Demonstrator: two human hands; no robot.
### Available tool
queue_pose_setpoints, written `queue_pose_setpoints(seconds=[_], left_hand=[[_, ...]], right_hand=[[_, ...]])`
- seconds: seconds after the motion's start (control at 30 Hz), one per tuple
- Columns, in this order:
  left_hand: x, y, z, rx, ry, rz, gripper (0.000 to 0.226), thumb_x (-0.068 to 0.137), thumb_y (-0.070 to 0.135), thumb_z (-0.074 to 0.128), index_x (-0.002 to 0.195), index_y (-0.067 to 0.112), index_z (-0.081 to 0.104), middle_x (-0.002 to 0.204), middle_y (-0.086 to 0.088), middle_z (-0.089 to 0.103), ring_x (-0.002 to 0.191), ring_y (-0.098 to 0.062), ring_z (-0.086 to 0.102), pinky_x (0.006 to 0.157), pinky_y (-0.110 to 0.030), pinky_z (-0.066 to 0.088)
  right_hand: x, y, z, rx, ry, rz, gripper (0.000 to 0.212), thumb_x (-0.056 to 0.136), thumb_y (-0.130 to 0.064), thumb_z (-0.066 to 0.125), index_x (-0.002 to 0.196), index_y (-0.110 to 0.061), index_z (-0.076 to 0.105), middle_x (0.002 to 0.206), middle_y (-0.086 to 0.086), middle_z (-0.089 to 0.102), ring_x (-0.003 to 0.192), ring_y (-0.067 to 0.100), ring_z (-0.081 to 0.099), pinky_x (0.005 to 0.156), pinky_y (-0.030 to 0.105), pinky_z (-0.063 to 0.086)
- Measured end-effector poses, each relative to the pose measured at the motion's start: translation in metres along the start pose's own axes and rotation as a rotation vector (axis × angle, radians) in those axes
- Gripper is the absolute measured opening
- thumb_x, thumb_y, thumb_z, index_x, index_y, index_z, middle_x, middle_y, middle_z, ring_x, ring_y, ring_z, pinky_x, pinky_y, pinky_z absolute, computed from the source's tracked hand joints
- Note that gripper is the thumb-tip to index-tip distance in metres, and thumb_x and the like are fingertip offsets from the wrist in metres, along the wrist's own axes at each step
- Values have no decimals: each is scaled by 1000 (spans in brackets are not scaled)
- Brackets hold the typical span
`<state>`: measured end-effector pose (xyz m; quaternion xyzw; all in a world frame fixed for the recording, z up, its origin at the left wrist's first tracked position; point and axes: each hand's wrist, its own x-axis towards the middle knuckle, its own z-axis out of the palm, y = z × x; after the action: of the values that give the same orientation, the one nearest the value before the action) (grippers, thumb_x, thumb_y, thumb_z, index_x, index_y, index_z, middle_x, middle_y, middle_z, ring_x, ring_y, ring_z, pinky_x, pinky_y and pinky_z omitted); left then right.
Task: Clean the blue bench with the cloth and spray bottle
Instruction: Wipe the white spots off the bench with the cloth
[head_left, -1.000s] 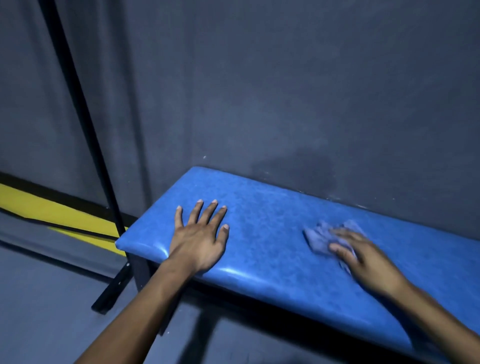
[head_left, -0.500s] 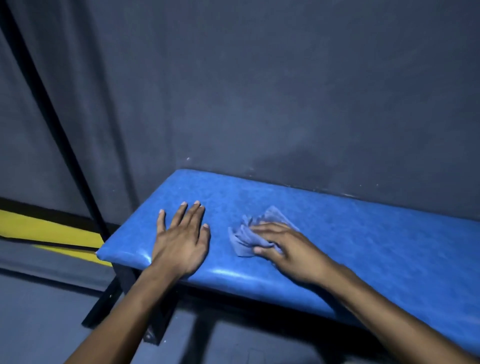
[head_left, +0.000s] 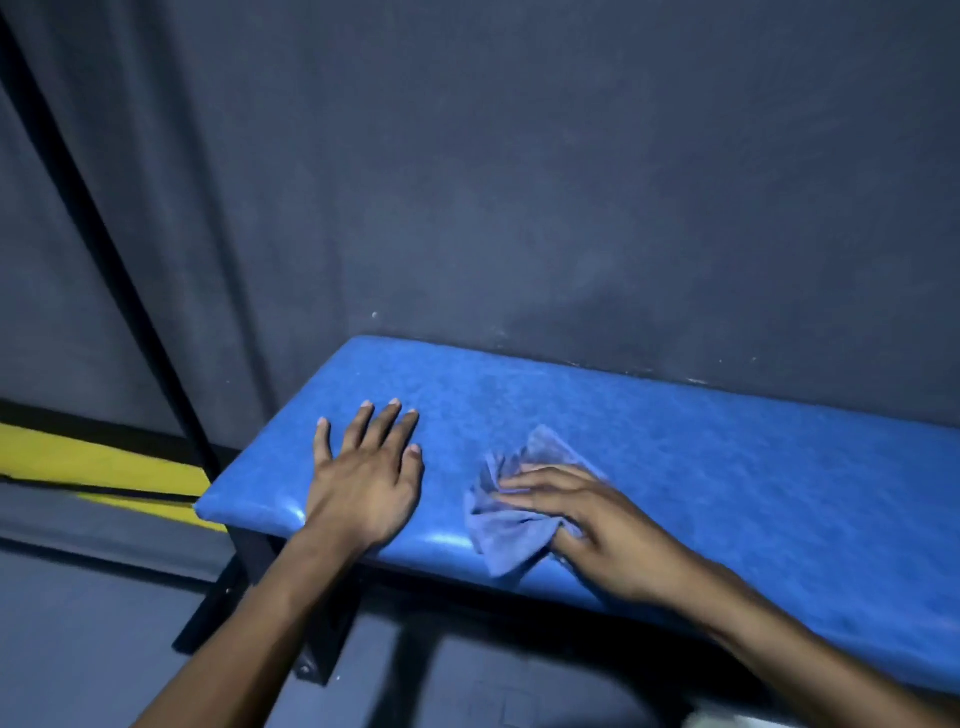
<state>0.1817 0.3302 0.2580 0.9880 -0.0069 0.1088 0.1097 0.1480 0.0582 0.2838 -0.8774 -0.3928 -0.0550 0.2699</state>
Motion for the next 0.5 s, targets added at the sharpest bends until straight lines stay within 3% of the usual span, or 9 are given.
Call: queue_pose_setpoints(seconds=[0.1,0.2,0.27,0.33,0.4,0.5], left_hand=[[1,-1,-2,6,-9,15,59,100,47,9,158,37,15,167,16,9,155,-9,-3,122,-54,-7],[-1,-3,-3,14,-22,21,61,99,49,5,158,39,12,167,18,7,154,-8,-4,123,-53,-7],[-1,-4,-4,11,-19,29,65,95,52,1,158,40,11,167,19,6,154,-7,-4,123,-52,-7],[0,-6,-3,11,-27,31,67,93,53,-1,158,40,12,167,19,6,154,-6,-4,123,-51,-6],[1,-6,-2,28,-29,34,71,90,54,-4,158,41,12,167,19,7,154,-7,-2,122,-52,-5],[2,-7,0,55,-24,51,72,88,57,-7,157,43,9,166,22,5,155,-8,-2,122,-54,-2]], right_hand=[[42,30,-2,-71,29,46,63,75,1,45,130,-22,65,136,-5,63,128,10,54,111,20,33],[107,71,-7,-97,67,283,33,81,0,50,102,-12,72,108,4,72,107,24,62,99,35,44],[117,74,-8,-143,69,291,15,86,-8,51,86,-12,66,92,0,70,92,23,63,86,42,50],[89,56,-12,-167,65,174,13,91,-13,53,89,-9,66,96,2,72,94,21,64,85,42,50],[33,30,-15,-119,59,72,17,95,-14,56,103,-10,71,113,2,72,108,15,64,100,35,47],[-39,29,-27,-102,7,46,50,87,-5,51,132,-22,64,141,-8,58,135,4,48,116,21,29]])
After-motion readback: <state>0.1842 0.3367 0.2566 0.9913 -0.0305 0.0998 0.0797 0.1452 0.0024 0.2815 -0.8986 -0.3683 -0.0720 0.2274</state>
